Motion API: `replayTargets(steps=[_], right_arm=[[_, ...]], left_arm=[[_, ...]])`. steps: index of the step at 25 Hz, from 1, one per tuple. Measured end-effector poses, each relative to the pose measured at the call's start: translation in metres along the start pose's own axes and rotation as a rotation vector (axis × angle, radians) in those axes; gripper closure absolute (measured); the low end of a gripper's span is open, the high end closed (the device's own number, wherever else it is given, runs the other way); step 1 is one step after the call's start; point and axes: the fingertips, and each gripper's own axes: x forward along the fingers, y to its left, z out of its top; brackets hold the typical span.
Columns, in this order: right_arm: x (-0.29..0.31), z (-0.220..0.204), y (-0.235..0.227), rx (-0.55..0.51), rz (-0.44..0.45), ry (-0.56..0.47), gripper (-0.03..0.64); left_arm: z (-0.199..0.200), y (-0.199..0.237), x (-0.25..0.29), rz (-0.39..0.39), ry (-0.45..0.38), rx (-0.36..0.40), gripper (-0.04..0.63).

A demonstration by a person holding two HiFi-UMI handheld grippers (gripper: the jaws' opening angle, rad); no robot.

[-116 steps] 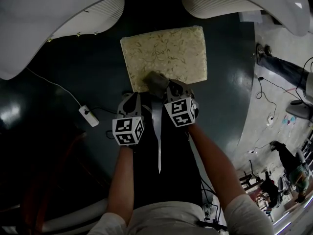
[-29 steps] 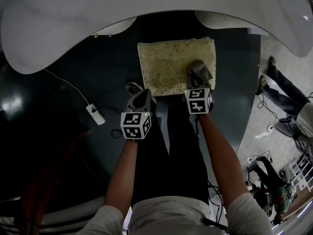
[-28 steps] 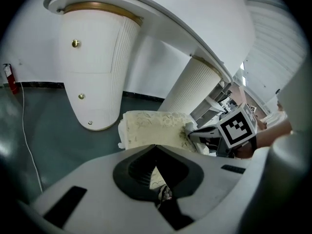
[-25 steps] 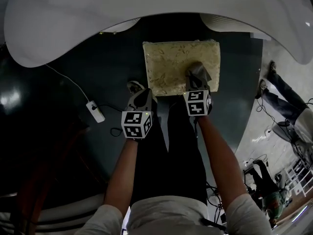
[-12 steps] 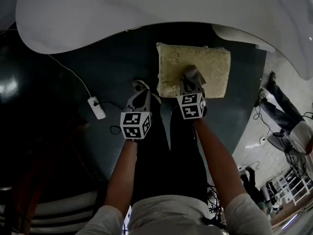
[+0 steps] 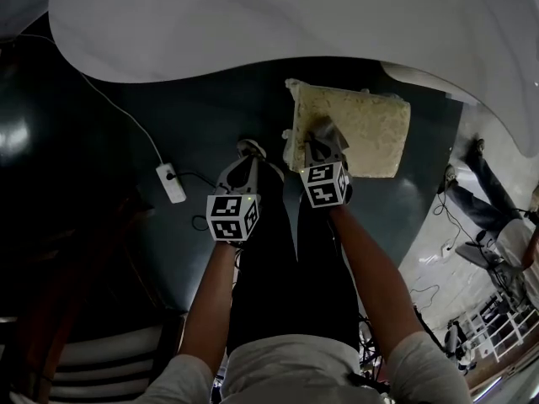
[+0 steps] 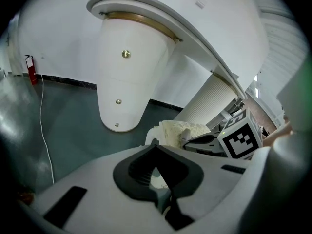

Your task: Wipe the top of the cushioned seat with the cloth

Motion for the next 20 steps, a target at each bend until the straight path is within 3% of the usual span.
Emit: replayTargets(steps=[9,16,20], right_arm=[[0.016,0.035,0.037,-0.019,0.042,-0.005,0.603],[0.006,0.083,0.056,-0.007,0.107,-0.116,0.603],[0.007,0.088,0.040,-0.024,0.094,-0.126,0.603]], left_arm=[[0.010,0.036,-0.009,0.001,0.001,-0.017,0.581],[0.021,0.050,-0.007,0.014,-0.011,-0.020,0.581],[0.026,0.040,-0.003,0.028,-0.015,-0.023,0.581]])
